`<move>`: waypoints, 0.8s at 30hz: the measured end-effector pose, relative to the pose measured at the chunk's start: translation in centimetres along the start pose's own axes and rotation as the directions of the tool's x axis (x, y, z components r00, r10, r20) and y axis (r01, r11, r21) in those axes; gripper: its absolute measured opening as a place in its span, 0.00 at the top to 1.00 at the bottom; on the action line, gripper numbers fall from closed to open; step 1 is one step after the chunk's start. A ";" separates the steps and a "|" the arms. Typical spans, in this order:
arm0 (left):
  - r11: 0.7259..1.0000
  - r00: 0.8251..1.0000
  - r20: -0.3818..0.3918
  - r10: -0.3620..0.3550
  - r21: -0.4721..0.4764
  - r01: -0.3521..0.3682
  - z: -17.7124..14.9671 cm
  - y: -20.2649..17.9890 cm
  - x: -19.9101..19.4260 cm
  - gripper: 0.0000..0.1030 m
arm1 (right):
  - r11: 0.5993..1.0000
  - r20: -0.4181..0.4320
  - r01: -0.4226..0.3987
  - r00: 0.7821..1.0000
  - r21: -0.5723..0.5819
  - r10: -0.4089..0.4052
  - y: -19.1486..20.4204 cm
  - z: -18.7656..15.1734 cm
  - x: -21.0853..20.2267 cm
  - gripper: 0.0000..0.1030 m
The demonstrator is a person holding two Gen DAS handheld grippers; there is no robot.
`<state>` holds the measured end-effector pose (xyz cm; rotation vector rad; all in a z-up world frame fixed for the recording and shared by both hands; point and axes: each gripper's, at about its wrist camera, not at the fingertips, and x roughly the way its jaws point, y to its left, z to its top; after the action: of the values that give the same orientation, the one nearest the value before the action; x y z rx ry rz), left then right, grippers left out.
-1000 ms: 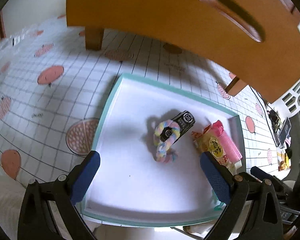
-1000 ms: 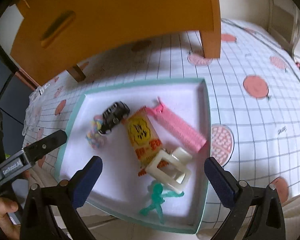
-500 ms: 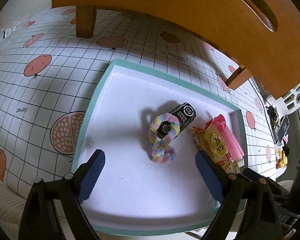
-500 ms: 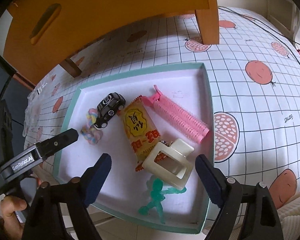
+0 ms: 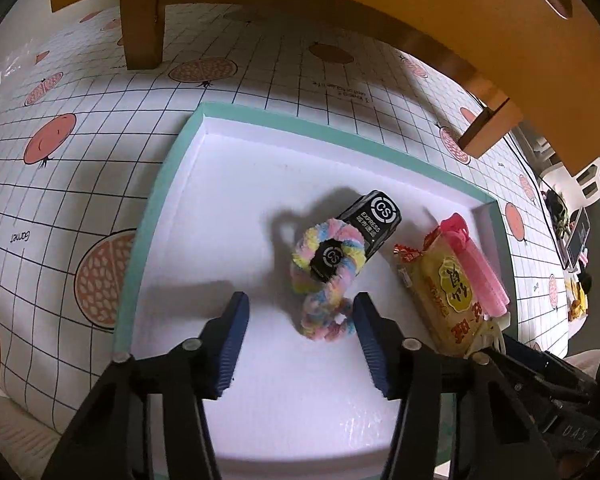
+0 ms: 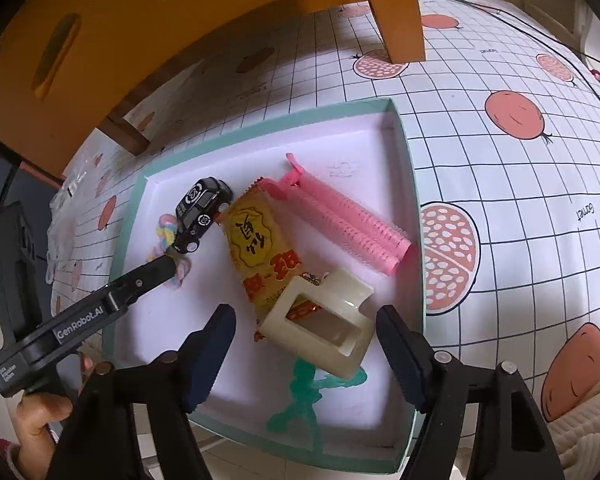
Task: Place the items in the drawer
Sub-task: 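Grasp the rainbow pipe-cleaner ring with the left tool while the right tool grasps the cream clip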
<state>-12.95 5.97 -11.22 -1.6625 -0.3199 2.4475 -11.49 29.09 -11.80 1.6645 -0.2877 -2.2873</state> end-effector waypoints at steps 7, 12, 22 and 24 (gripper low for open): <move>1.000 1.000 0.002 -0.013 0.013 0.013 0.2 -0.2 0.2 0.71 | 1.000 -0.018 0.003 1.000 0.003 -0.003 -0.2 0.0 0.7 0.33; 1.000 1.000 -0.007 -0.015 -0.001 0.015 0.1 0.2 0.1 0.81 | 0.998 -0.009 -0.023 1.000 0.054 0.023 -1.0 0.1 0.5 0.40; 0.998 0.999 0.017 0.046 -0.052 -0.045 0.1 1.4 -0.6 0.88 | 0.999 0.029 -0.017 0.999 0.045 0.016 -0.7 0.0 -0.5 0.40; 0.996 0.999 0.025 0.048 -0.076 -0.046 0.2 2.0 -0.9 0.88 | 0.999 0.040 -0.015 0.999 0.047 0.014 -0.6 0.1 -0.7 0.40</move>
<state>-12.86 3.83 -10.87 -1.6873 -0.3854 2.5237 -11.44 29.93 -11.39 1.6356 -0.3648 -2.3223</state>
